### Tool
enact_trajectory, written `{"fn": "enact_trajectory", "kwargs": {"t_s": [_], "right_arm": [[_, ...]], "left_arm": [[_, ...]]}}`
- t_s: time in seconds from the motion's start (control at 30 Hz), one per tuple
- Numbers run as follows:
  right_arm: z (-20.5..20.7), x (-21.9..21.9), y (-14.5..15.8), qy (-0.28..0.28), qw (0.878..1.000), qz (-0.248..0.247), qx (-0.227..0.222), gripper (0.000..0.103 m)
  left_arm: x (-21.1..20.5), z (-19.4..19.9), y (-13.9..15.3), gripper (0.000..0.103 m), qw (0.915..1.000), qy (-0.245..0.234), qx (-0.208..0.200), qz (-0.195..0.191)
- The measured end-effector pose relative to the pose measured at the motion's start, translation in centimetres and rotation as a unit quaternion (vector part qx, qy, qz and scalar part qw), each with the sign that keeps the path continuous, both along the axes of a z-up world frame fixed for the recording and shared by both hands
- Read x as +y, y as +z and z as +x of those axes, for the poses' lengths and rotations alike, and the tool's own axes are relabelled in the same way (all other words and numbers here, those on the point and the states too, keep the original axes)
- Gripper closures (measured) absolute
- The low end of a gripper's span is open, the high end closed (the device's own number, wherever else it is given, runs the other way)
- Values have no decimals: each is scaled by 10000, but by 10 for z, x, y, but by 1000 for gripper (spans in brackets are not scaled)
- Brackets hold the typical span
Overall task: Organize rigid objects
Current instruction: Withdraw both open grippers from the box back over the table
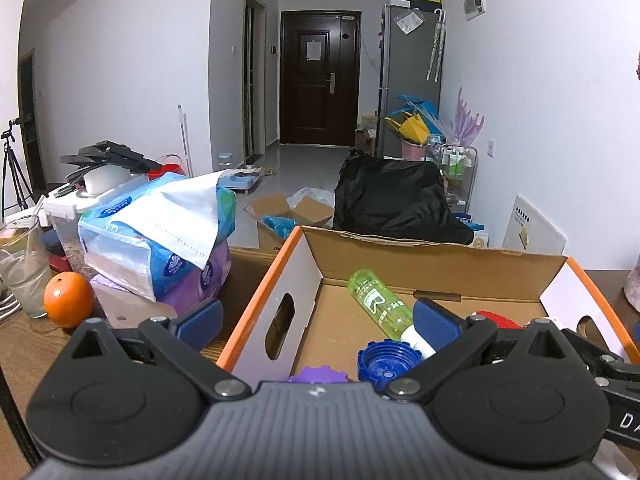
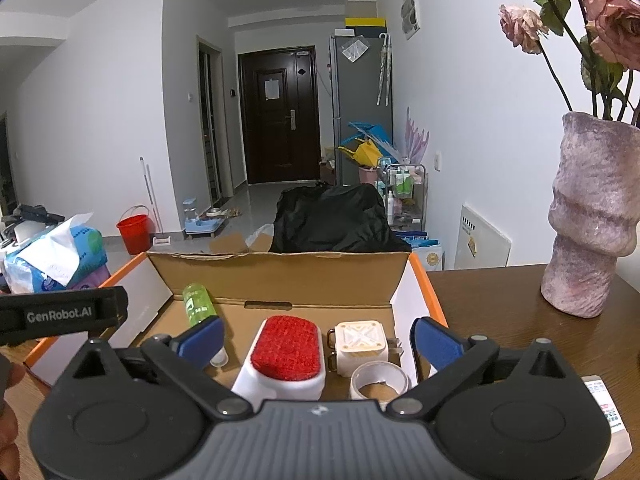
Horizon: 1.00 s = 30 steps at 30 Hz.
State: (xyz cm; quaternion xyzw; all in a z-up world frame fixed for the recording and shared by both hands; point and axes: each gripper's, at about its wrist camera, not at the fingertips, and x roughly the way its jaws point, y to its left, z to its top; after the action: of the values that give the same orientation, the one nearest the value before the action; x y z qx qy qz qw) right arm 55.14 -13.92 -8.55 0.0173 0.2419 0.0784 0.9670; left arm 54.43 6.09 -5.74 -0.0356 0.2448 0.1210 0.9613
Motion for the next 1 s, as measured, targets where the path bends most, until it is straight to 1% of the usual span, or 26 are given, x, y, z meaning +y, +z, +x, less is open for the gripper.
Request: {"fn": "enact_trajectory", "kwargs": {"t_s": [0.23,0.37,0.5,0.7,1.0], "right_arm": [[-6,-1,4,12,10000,-4,-49,0],[-9,-4,6,-14,10000,-19,-54,0],[-14,-7,9,-27,9999,-37,-94,0],[-27,-9,10,16,9998,-136,-151,0],[-56,-14,15,72,9993,-120,-343,0]], "left_arm": [[1,-4,6,0,10000,30,-45,-39],[0,-10,7,0,10000,46,-43,51],[3,-16,9,0,9999,75,-78,29],[3,-28,10,0,9999,63,-114,80],[1,-56,9,0,9995,-5,-214,224]]}}
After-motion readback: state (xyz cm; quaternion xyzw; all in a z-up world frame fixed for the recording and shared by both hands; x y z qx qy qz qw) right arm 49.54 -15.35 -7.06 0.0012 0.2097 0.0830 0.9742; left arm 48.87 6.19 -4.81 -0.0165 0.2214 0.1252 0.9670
